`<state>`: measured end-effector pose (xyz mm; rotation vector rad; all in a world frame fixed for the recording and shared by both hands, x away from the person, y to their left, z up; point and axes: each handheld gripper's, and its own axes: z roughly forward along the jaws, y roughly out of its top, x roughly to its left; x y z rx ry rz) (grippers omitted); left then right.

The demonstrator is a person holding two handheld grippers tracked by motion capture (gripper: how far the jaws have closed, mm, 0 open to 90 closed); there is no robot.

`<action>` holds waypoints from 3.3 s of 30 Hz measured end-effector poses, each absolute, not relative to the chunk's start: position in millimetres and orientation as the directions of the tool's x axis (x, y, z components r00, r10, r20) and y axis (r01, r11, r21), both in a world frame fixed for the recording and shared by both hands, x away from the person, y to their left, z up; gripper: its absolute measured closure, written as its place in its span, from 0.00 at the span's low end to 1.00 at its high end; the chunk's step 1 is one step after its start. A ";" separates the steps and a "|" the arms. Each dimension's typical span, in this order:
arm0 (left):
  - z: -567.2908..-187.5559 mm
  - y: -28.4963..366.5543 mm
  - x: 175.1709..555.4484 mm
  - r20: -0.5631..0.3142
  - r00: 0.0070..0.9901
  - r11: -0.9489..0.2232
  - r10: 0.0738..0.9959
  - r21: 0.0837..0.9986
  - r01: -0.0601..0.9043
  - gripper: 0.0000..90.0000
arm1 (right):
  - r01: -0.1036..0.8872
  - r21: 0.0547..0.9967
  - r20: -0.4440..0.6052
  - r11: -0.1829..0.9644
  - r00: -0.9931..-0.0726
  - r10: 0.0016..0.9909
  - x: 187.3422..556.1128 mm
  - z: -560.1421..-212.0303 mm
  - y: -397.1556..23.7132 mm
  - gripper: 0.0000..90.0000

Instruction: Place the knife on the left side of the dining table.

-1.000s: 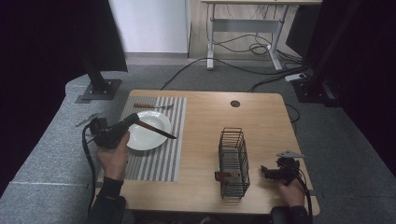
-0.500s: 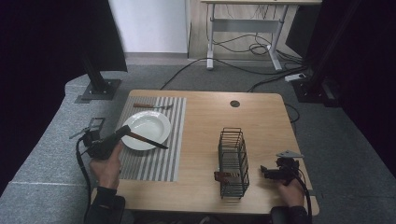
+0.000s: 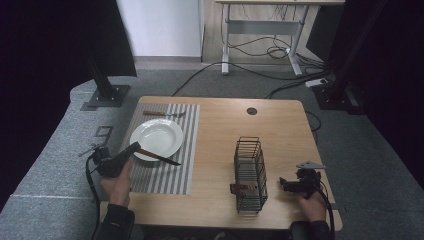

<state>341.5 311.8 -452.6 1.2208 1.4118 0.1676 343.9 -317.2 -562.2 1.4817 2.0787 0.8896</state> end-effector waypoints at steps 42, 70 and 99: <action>-496.5 335.7 340.9 -0.519 0.198 0.336 0.832 0.754 0.565 0.77 | 0.663 0.715 0.017 0.221 -0.333 0.943 343.9 -562.2 -317.2 0.00; -516.7 342.3 349.9 -0.418 0.107 0.266 0.902 0.735 0.624 0.68 | 0.663 0.715 0.018 0.221 -0.333 0.943 343.9 -562.2 -317.2 0.00; -534.5 339.0 358.8 -0.272 0.072 0.146 0.960 0.700 0.699 0.64 | 0.663 0.715 0.017 0.221 -0.333 0.943 343.9 -562.2 -317.2 0.00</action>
